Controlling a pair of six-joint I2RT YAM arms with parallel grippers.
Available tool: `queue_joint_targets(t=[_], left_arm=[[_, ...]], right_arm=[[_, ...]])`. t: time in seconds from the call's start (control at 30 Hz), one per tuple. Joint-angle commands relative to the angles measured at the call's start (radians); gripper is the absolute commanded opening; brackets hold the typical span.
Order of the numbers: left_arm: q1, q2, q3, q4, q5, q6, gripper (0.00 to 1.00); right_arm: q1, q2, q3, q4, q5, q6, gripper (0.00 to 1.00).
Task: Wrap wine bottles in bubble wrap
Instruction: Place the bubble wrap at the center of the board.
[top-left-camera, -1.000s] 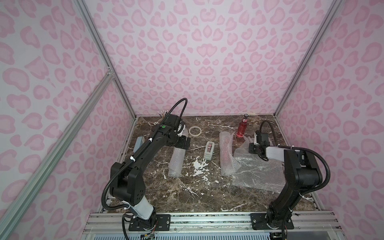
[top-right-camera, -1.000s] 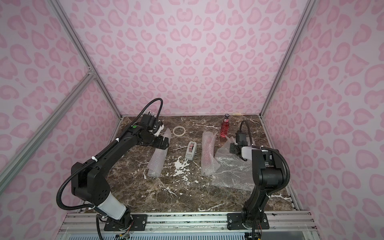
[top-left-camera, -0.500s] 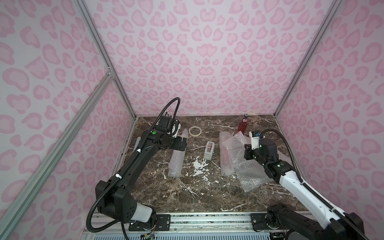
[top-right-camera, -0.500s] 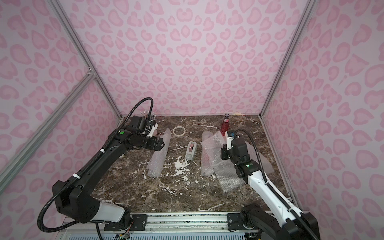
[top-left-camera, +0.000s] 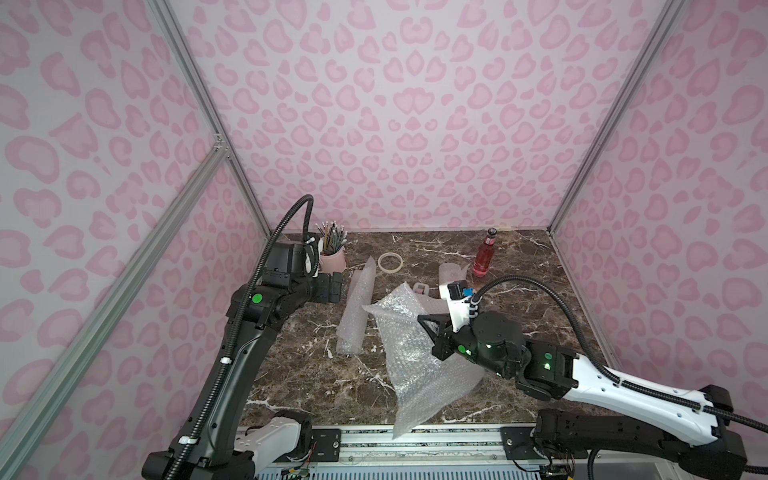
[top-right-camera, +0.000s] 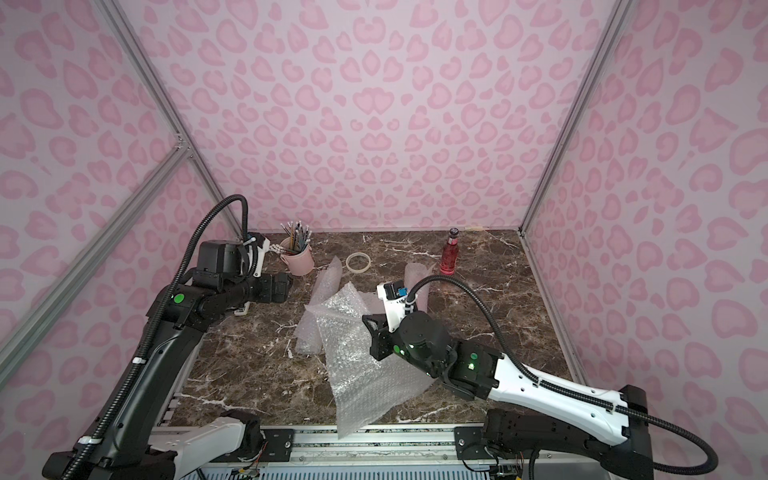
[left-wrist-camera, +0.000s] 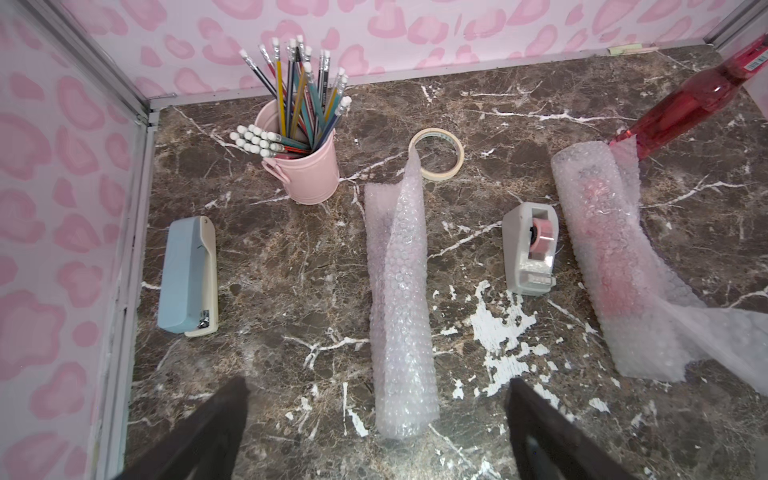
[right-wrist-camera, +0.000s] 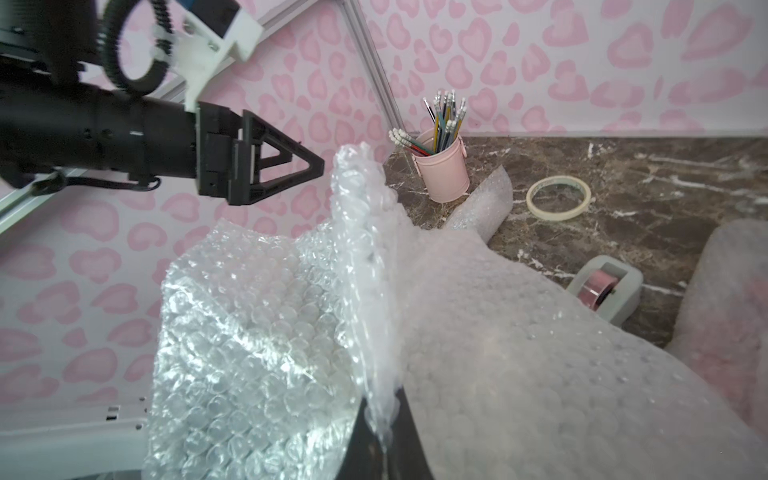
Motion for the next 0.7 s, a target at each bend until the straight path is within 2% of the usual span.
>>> queue_joint_targets(t=[0.0,0.13,0.23,0.3,0.4,0.5,0.6,0.67], left_arm=[[0.018,-0.008,-0.009,-0.022,0.013,0.009,0.97],[0.023,-0.004,-0.033,-0.022,0.032,0.008,0.98],[0.025,0.006,-0.052,-0.014,0.046,0.007,0.97],[0.024,0.019,-0.057,-0.013,0.058,0.007,0.98],[0.026,0.034,-0.057,-0.022,0.066,0.007,0.98],[0.027,0.038,-0.066,-0.015,0.080,0.014,0.98],[0.025,0.054,-0.069,-0.022,0.101,0.016,0.98],[0.027,0.057,-0.086,-0.012,0.117,0.014,0.97]], right_arm=[[-0.034,0.066,-0.011,0.064,0.091,0.187,0.00],[-0.116,0.257,0.011,0.126,0.041,0.296,0.00],[-0.134,0.434,0.079,0.094,0.016,0.445,0.00],[-0.146,0.538,0.136,0.107,-0.049,0.498,0.00],[-0.146,0.660,0.200,0.087,-0.068,0.610,0.00],[-0.155,0.744,0.210,0.086,-0.061,0.688,0.00],[-0.152,0.801,0.256,0.011,0.044,0.703,0.00],[-0.156,0.821,0.272,-0.013,0.093,0.691,0.11]])
